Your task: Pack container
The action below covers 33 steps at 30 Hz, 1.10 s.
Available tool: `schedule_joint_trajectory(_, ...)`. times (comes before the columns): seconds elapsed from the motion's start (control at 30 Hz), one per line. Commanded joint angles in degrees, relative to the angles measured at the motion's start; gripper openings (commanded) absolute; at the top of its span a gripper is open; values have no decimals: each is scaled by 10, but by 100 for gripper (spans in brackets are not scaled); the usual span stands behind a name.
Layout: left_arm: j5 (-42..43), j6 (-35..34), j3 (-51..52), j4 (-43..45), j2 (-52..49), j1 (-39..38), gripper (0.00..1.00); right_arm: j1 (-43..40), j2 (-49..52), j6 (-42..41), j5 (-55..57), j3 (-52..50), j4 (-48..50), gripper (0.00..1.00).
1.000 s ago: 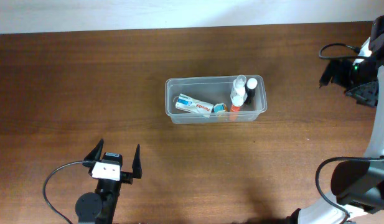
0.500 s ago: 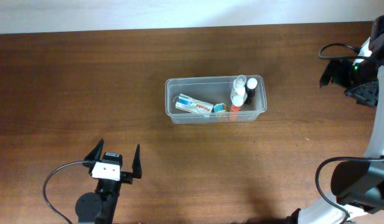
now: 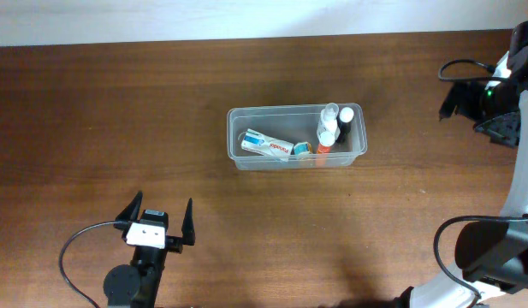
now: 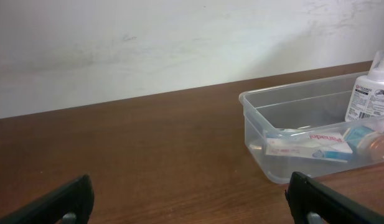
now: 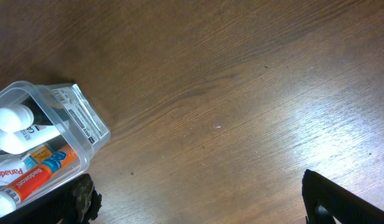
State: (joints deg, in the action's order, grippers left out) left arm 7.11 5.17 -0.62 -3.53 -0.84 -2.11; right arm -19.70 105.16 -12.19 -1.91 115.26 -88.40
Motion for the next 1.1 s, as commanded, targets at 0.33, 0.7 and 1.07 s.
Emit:
schedule_joint_trajectory(0.33, 6, 10, 1, -4, 5, 4, 99, 20, -52, -3, 7, 0, 0, 98)
schedule_joint_trajectory(0.7, 6, 10, 1, -4, 5, 4, 99, 150, -231, -3, 7, 0, 0, 98)
schedule_joint_trajectory(1.07, 6, 10, 1, -4, 5, 4, 100, 196, -374, -3, 7, -15, 0, 98)
